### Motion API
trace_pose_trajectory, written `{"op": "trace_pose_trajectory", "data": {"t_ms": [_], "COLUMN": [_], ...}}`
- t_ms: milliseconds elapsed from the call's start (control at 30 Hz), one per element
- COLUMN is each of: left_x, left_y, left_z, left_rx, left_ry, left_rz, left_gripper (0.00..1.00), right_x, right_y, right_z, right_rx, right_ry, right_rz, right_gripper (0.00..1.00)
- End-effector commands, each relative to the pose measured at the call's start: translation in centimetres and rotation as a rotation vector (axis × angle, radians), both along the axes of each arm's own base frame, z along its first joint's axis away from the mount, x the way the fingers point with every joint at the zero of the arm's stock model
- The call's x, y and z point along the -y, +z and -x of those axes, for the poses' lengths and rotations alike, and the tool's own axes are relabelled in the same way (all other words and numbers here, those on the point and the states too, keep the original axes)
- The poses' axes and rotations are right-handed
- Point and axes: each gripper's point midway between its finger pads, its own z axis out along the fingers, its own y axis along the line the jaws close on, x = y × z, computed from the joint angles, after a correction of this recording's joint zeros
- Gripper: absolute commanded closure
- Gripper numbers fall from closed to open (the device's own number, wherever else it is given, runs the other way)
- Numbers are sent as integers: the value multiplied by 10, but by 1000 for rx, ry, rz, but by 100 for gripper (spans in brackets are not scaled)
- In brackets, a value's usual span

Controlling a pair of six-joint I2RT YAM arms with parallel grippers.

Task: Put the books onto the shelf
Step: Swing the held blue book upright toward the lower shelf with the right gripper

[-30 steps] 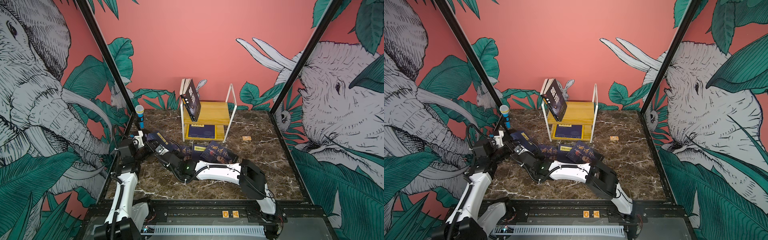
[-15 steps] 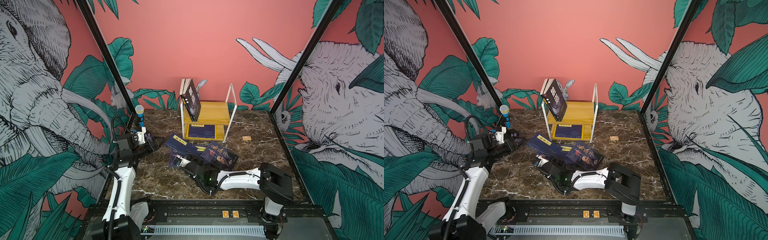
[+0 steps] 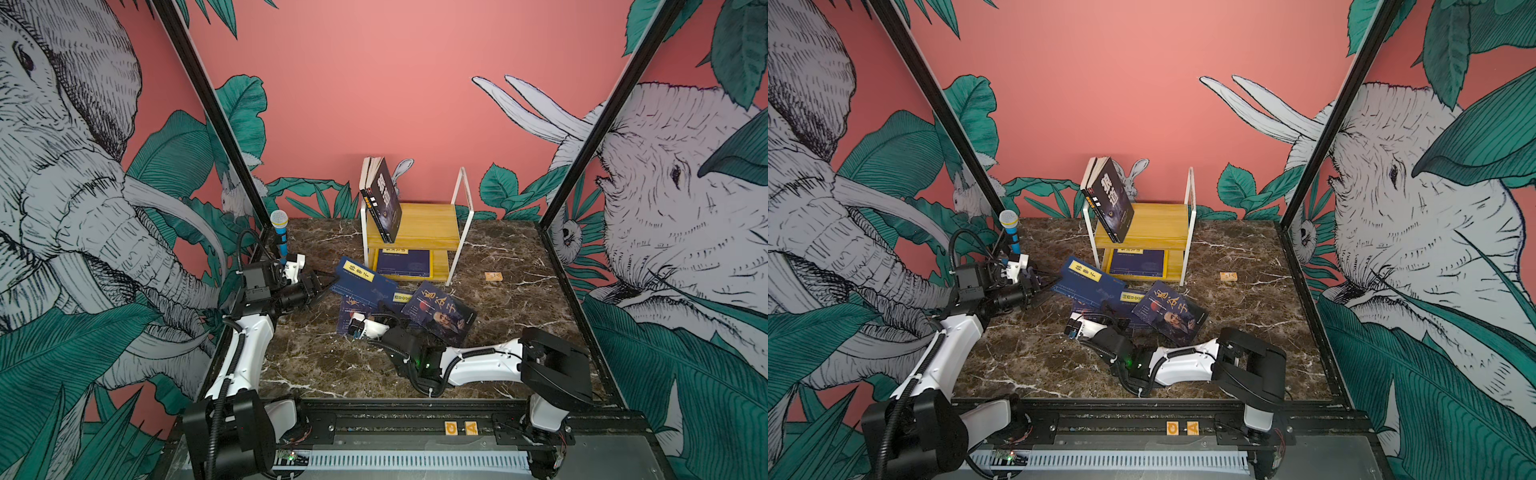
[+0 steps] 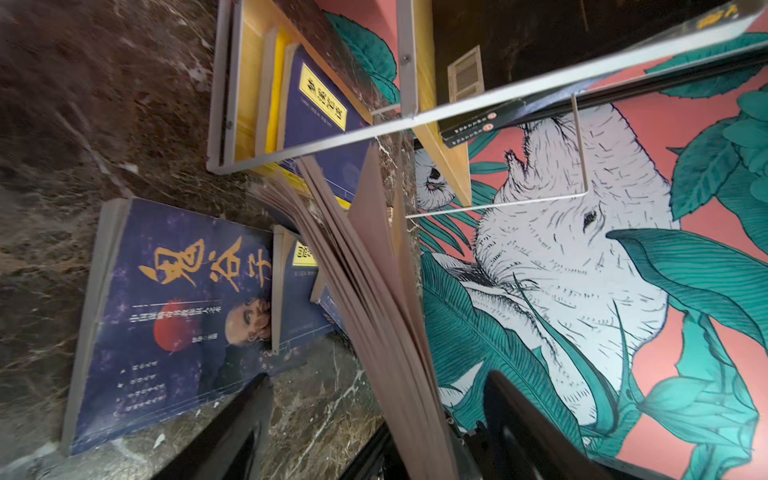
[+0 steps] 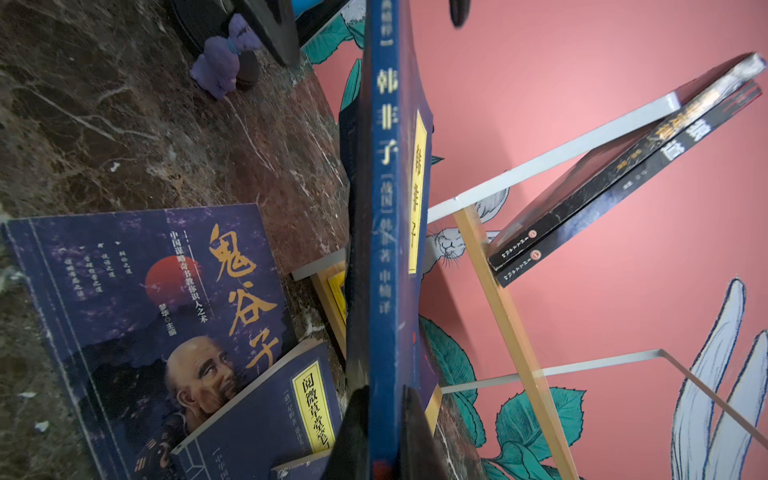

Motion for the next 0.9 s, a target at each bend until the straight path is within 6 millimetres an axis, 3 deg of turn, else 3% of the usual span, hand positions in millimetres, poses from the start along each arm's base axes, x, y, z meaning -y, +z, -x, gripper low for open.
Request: {"op": "trace_pose_trajectory", "data": {"t_ms": [0,267,633,700,833,867], "left_x": [18,19,16,16,14,14], "left_y": [7,1,-13,-14,-17,-16], "left_z": [8,5,2,0,0,0], "left_rx": [26,26,17,17,14,17], "left_ry": [-91,-94,-101,-102,-88,-87], "left_rz": [41,8,-30,-33,-44,-47], "left_gripper": [23,40,54,64,98,100], "right_x": [-10,-11,-10,-7,-5,-7], "right_y": [24,8,4,1,-3,0], "right_z": [8,21,49,51,50,51], "right_rx": [75,160,292,298,296,303], "right_ry": [49,113,164,167,142,140], "right_rz": [-64,76,188,192,206,201], "right_gripper": [100,100,100,100,100,100]}}
